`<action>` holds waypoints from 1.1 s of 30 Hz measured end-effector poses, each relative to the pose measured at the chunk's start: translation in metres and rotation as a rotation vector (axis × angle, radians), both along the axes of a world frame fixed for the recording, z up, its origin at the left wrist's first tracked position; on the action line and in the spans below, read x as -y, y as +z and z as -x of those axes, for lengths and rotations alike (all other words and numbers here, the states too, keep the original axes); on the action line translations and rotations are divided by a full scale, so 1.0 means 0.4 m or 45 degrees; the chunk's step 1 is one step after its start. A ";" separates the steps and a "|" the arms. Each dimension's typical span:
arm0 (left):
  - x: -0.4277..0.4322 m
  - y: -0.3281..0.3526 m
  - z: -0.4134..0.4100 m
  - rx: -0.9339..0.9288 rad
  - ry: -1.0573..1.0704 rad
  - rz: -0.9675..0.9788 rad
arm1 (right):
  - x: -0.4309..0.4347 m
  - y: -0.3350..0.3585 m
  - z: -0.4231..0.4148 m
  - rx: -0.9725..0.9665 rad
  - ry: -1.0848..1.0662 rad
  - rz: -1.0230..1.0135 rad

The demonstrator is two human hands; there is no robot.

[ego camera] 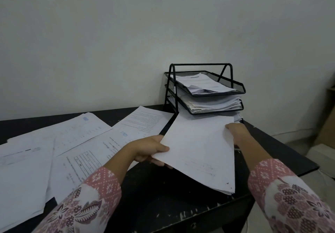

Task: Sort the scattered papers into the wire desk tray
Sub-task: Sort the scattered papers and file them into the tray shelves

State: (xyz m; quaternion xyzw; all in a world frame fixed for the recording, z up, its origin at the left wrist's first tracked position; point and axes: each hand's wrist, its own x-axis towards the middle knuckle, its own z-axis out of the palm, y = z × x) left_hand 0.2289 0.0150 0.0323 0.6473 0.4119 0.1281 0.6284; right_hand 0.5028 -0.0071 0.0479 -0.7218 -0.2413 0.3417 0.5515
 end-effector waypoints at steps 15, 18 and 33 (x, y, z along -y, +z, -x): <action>-0.058 0.011 -0.246 0.166 0.455 -0.074 | 0.030 -0.036 -0.121 -0.205 0.156 -0.043; -0.073 0.011 -0.286 0.173 0.503 -0.070 | 0.036 -0.039 -0.128 -0.324 0.148 -0.095; -0.132 0.008 -0.347 0.404 0.629 0.013 | -0.019 -0.062 -0.058 -0.571 -0.026 -0.463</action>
